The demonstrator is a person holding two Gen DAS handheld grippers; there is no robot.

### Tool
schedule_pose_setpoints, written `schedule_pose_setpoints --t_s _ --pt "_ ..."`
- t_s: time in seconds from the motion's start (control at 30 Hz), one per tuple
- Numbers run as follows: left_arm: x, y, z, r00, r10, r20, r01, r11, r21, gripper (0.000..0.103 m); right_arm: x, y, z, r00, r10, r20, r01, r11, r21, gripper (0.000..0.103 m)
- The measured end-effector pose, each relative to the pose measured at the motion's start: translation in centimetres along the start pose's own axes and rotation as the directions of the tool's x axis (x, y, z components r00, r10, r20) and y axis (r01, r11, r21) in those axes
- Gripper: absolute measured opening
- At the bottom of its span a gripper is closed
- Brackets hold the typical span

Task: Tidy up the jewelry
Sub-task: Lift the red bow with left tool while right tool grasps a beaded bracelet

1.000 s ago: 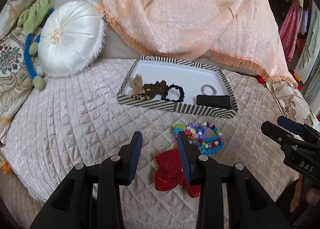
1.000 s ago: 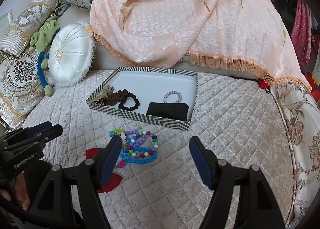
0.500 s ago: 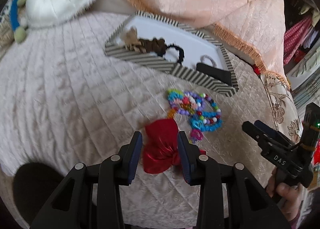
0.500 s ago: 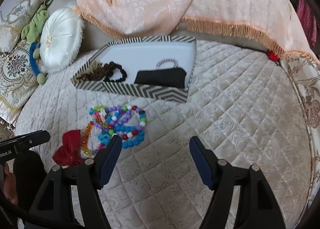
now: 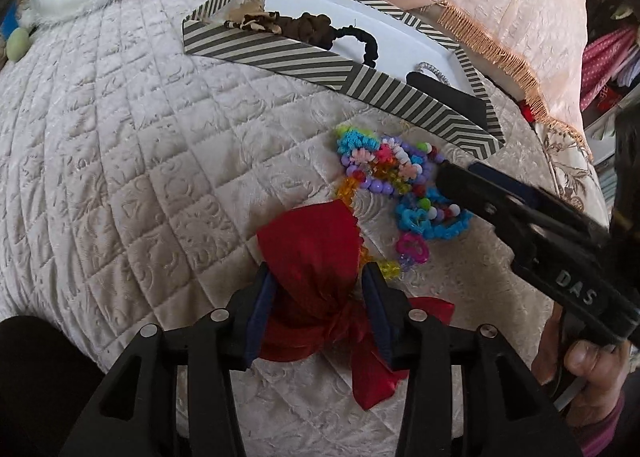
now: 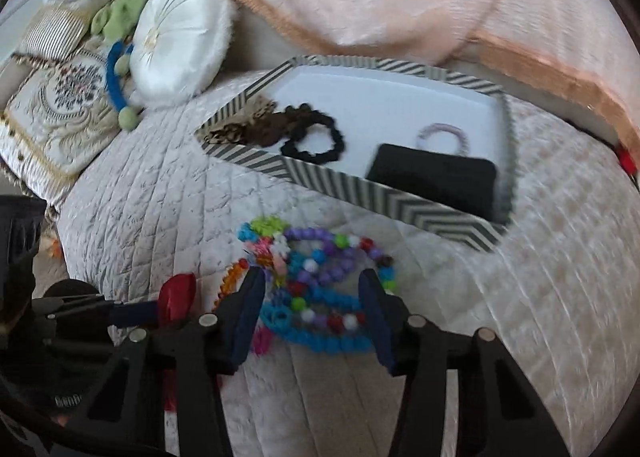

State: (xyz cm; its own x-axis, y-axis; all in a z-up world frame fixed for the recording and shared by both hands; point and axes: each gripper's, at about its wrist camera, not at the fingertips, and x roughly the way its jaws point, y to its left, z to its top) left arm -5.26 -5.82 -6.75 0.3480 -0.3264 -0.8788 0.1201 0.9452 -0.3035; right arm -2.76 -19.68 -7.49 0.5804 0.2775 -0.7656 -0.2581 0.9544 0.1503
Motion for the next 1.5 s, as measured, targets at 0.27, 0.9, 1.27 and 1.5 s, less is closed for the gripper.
schedule_pose_setpoints --t_s 0.27,0.9,1.27,1.5 --pt "0.0 0.7 0.3 1.0 0.016 0.024 -0.016 0.999 0.03 0.014 4.4 1.4 1.8 0.996 0.044 -0.08 -0.05 0.995 -0.087 0.014" --pt "-5.3 0.1 3.3 0.987 0.023 0.156 -0.032 0.998 0.054 0.012 -6.2 -0.3 5.2 0.983 0.103 0.155 -0.104 0.995 0.002 0.013" --pt "-6.2 -0.8 6.8 0.975 0.086 0.203 -0.107 0.99 0.096 0.012 -7.9 -2.2 6.4 0.983 0.054 0.178 -0.058 0.998 0.016 0.013" --pt "-6.3 -1.0 8.4 0.963 0.135 0.232 -0.167 0.978 0.124 0.012 -7.6 -3.0 6.6 0.986 0.036 0.163 -0.04 0.999 0.022 0.013"
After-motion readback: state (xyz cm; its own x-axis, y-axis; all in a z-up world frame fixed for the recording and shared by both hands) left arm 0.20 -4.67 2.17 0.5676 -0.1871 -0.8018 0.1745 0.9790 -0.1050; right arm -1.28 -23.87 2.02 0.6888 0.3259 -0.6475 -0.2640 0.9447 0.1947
